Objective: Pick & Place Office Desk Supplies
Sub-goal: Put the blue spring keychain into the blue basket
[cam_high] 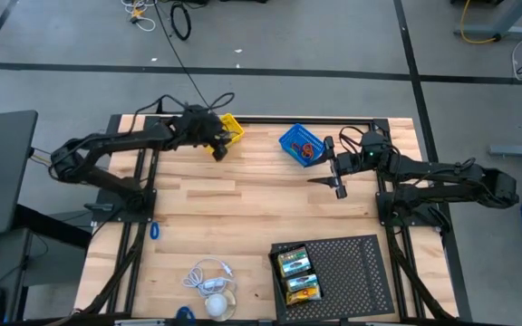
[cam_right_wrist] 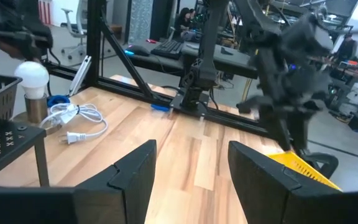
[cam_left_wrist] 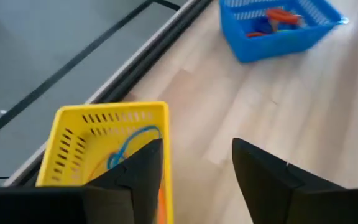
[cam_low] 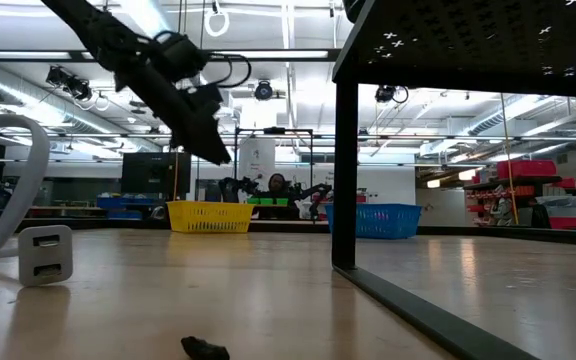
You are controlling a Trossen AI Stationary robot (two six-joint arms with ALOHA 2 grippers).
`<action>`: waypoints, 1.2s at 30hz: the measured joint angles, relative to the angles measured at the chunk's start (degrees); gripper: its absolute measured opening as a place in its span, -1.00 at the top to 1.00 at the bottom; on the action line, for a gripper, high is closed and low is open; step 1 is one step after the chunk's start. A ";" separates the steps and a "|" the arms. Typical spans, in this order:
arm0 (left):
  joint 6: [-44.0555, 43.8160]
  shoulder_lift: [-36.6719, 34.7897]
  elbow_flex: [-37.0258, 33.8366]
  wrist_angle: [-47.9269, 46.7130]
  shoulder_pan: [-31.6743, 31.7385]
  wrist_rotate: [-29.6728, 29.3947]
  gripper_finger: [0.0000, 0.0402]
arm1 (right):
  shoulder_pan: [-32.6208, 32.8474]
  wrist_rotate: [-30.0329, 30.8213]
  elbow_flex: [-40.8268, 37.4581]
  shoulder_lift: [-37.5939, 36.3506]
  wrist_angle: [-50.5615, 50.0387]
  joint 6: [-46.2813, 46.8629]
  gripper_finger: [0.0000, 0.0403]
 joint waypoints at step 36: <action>-92.68 -7.65 0.02 -55.94 -67.38 -3.40 -0.02 | 0.15 -0.49 0.02 0.00 -0.80 2.95 -0.03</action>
